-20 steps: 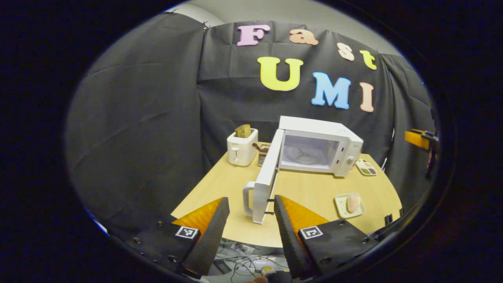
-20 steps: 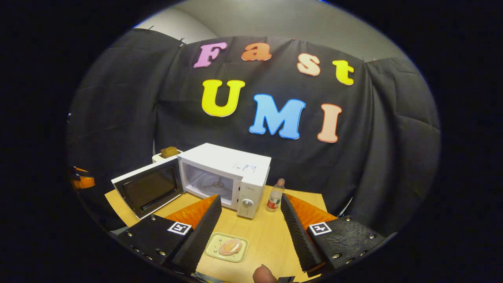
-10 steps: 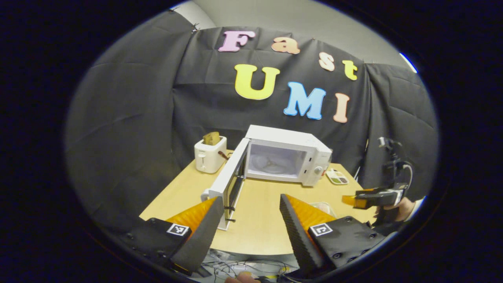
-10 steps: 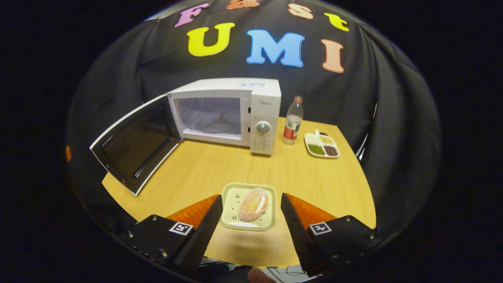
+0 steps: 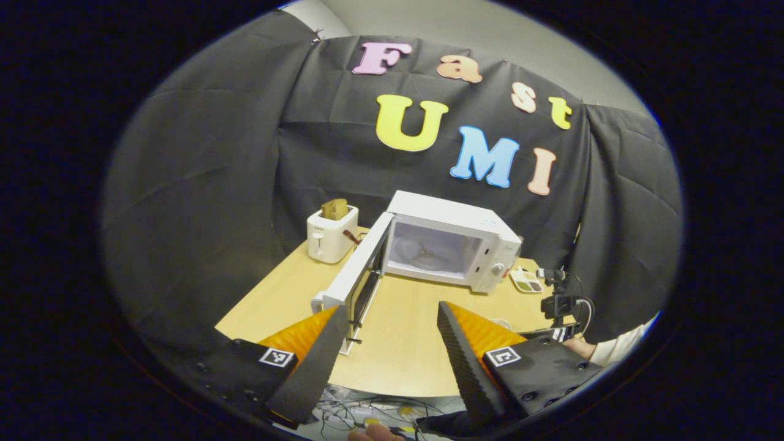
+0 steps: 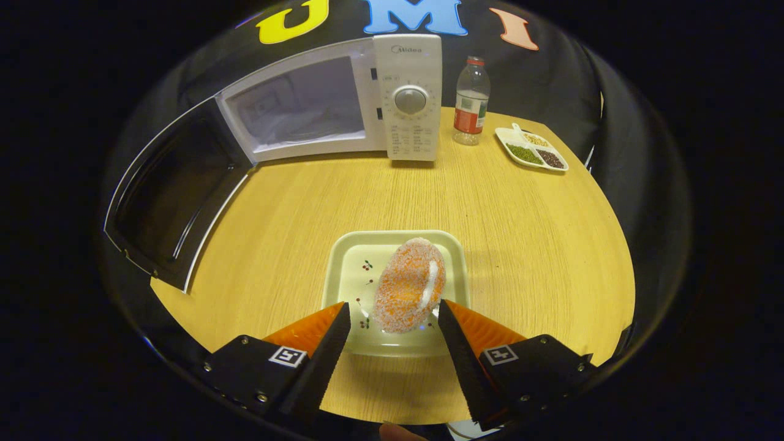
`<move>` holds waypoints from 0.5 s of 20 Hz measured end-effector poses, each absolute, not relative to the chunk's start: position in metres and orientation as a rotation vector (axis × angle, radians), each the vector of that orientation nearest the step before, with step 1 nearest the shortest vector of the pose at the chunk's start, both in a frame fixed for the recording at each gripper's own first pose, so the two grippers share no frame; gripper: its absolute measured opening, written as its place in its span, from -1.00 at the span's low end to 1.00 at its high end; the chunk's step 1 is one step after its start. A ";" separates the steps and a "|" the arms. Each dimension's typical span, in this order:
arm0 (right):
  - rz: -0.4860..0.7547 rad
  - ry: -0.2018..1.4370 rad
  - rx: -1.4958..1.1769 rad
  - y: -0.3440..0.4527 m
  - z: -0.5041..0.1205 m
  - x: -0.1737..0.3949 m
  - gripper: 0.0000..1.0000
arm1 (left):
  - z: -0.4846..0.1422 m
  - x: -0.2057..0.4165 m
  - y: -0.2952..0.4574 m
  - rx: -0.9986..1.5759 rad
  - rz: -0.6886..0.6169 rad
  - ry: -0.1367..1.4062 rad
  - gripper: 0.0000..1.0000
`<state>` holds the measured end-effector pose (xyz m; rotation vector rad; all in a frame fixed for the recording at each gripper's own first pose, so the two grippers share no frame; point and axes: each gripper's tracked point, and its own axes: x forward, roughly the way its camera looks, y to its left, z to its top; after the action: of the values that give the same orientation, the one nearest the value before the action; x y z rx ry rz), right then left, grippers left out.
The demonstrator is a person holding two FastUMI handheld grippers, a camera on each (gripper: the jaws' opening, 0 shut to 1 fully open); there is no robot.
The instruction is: Open the microwave oven with the left hand, put the food in, and close the microwave oven.
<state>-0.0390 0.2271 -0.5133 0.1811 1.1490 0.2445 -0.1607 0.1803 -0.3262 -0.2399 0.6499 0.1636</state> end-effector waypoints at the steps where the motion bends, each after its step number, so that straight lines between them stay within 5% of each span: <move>1: 0.217 1.165 0.199 0.226 -0.519 -0.035 0.79 | -0.326 -0.161 0.180 -0.244 0.185 0.655 0.90; 8: 0.200 1.189 0.203 0.223 -0.537 -0.015 0.58 | -0.328 -0.150 0.159 -0.210 0.285 0.701 0.95; 10: 0.220 1.171 0.160 0.224 -0.539 -0.013 0.32 | -0.331 -0.149 0.149 -0.188 0.291 0.718 0.95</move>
<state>-0.0131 0.2238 -0.5387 0.1595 1.1709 0.2204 -0.1495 0.1490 -0.3305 -0.1875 0.7178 0.2910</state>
